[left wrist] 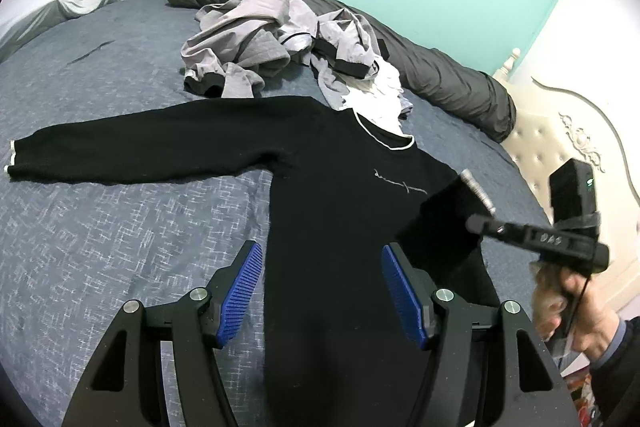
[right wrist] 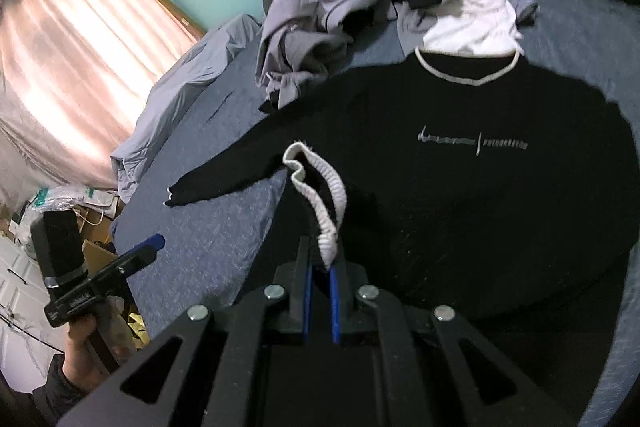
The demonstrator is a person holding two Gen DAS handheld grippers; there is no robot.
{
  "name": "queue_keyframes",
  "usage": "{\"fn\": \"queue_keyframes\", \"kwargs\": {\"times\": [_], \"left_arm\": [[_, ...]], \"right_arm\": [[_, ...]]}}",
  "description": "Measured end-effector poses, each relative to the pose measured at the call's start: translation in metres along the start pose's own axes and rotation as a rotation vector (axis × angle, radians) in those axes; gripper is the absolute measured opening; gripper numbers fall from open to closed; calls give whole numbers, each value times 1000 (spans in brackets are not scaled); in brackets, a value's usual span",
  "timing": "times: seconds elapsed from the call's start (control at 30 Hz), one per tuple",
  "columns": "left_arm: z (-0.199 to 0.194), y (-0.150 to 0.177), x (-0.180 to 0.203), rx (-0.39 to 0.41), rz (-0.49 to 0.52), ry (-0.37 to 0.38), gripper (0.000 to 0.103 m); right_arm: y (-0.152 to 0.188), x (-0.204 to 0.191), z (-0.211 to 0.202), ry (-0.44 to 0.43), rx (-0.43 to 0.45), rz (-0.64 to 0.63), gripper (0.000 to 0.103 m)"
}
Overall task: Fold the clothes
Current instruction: 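Lift the sleeve cuff with the right tool and fold it onto the sweatshirt body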
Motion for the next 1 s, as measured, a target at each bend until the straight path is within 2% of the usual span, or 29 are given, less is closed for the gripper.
{"fn": "queue_keyframes", "kwargs": {"times": [0.43, 0.53, 0.6, 0.77, 0.8, 0.9, 1.0], "left_arm": [[15, 8, 6, -47, 15, 11, 66], [24, 11, 8, -76, 19, 22, 66], [31, 14, 9, -101, 17, 31, 66], [60, 24, 14, -172, 19, 47, 66], [66, 25, 15, -182, 16, 53, 66], [83, 27, 17, -211, 1, 66, 66], [105, 35, 18, -270, 21, 57, 66]], "right_arm": [[54, -16, 49, -16, -140, -51, 7], [62, -13, 53, 38, -177, -77, 10], [59, -5, 47, 74, -167, -68, 11], [45, 28, 9, 134, -94, -25, 38], [42, 34, 2, 138, -80, -22, 48], [41, 47, -13, 153, -87, -39, 48], [39, 68, -27, 213, -71, -54, 48]]}}
Point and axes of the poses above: each gripper's, at about its wrist camera, not at the fingertips, and z roughly the way its jaws point, x to its right, y to its underside, the point moved 7 cm from there along z, roughly the way its jaws point, and after that the axes turned 10 degrees about y, right-handed, at the moved point
